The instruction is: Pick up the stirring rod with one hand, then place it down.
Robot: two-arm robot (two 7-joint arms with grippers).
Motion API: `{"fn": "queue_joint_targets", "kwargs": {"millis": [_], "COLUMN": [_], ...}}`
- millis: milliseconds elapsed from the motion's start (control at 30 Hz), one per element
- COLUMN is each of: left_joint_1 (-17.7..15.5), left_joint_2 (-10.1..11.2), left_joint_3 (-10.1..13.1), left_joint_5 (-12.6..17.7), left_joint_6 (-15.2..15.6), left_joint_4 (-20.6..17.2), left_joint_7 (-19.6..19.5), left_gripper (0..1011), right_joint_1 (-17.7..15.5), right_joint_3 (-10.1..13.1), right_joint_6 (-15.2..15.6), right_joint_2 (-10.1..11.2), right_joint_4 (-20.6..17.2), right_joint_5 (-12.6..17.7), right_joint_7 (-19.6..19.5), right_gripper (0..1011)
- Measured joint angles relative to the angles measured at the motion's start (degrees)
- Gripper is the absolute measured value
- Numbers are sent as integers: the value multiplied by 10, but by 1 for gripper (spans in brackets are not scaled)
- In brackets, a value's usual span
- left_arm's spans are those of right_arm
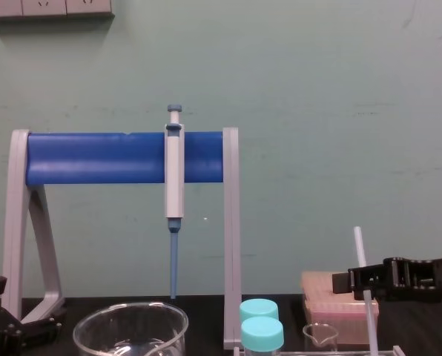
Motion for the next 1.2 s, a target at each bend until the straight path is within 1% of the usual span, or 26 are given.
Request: {"fn": "queue_joint_targets", "kwargs": {"millis": [33,133,167,200,300,367,400,433,500,900,1067,1167,1200], "left_joint_1": [0,0,0,0,0,0,0,0,0,0,0,0,0], "left_joint_2": [0,0,0,0,0,0,0,0,0,0,0,0,0], "left_joint_3": [0,0,0,0,0,0,0,0,0,0,0,0,0], "left_joint_5": [0,0,0,0,0,0,0,0,0,0,0,0,0], "left_joint_6": [0,0,0,0,0,0,0,0,0,0,0,0,0], "left_joint_4": [0,0,0,0,0,0,0,0,0,0,0,0,0], "left_joint_7": [0,0,0,0,0,0,0,0,0,0,0,0,0], "left_gripper": [1005,1005,1005,1005,1005,1005,1005,1005,1005,1005,1005,1005,1005], "right_joint_1": [1,2,3,3,4,4,5,5,6,8,1,-5,-9], "right_joint_3": [-1,-4,-5,-7,-9,-11,-12,-13,-15,-22,-22,-19,-18], "right_joint_6": [0,-3,-4,-5,-8,-9,-11,-11,-13,-22,-28,-33,-37], "right_joint_2": [1,3,4,5,7,8,9,9,11,17,25,31,36], "right_joint_4": [0,1,1,1,2,2,2,2,1,-6,-23,-39,-50], "right_joint_5": [1,4,4,6,8,10,11,11,13,18,22,25,26], "right_joint_7": [0,0,0,0,-1,-1,-1,-2,-3,-8,-10,-13,-14], "right_gripper": [490,370,349,287,228,149,136,88,72,72,72,72,72]}}
